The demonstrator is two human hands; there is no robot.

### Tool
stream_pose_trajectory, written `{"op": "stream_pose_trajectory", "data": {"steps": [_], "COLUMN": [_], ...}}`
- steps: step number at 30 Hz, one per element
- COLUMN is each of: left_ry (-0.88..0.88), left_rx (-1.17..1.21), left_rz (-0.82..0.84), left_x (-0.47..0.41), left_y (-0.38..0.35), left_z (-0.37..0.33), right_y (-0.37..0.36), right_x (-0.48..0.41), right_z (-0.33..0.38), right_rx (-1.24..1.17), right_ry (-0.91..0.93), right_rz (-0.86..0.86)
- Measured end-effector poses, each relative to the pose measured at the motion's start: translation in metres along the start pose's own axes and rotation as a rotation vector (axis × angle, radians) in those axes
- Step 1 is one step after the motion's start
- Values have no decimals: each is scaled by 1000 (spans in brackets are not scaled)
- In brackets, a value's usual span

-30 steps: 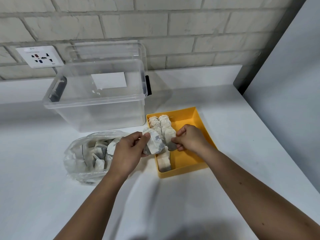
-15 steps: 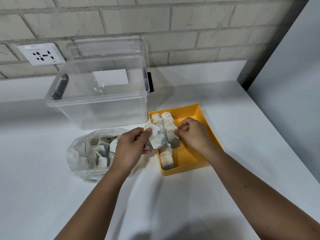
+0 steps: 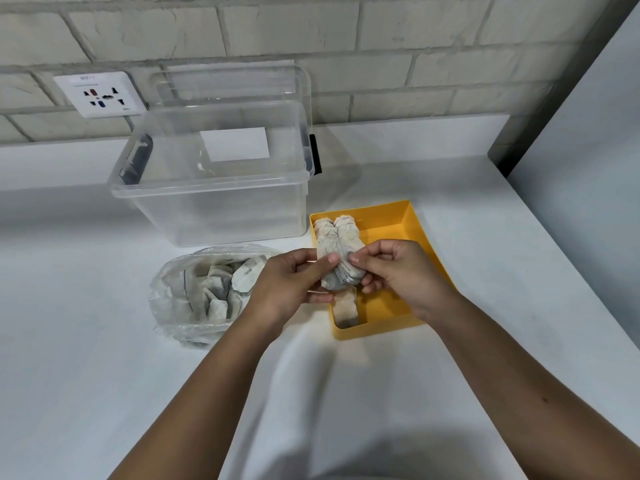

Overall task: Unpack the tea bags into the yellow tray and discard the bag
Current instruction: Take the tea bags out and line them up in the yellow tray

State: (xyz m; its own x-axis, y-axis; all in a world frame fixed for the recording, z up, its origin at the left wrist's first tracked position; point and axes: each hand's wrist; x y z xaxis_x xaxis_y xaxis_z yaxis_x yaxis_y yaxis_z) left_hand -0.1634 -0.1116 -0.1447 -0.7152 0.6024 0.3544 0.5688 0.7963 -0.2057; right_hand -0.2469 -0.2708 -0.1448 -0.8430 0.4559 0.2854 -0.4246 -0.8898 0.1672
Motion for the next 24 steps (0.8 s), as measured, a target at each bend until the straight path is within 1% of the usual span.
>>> {"op": "stream_pose_trajectory", "data": {"steps": [3, 8, 12, 14, 16, 17, 18, 20, 22, 24], "left_ry": [14, 10, 17, 19, 19, 22, 25, 31, 30, 24], "left_rx": [25, 45, 65, 65, 75, 81, 83, 77, 70, 66], "left_rz": [34, 20, -6, -33, -66, -77, -86, -98, -106, -112], "left_x": [2, 2, 0, 0, -1, -1, -1, -2, -3, -3], "left_y": [1, 2, 4, 7, 10, 11, 12, 12, 10, 9], "left_z": [0, -1, -1, 1, 4, 6, 7, 10, 11, 10], "right_y": [1, -2, 5, 18, 31, 35, 38, 36, 30, 26], "right_x": [0, -2, -5, -9, -15, -18, -21, -25, -29, -32], "right_z": [-3, 0, 0, -3, -8, -12, -17, -27, -34, -37], "right_rx": [-54, -217, -267, -169, 43, 141, 214, 319, 365, 376], "right_ry": [-35, -105, -71, -5, 45, 41, 16, -58, -114, -140], "right_rz": [15, 60, 29, -56, -160, -181, -174, -106, -58, -51]}}
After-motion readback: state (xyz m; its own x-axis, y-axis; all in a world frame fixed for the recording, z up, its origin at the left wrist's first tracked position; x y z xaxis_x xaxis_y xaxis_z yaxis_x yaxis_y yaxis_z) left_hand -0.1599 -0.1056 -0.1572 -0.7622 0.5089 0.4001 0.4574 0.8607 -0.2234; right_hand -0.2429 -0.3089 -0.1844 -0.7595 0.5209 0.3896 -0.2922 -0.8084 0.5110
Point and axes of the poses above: each hand's wrist, its own x-axis away from the middle knuckle, its own y-axis out of the back of the hand, z = x × y, and after that the axes turned 6 degrees about x, right-handed
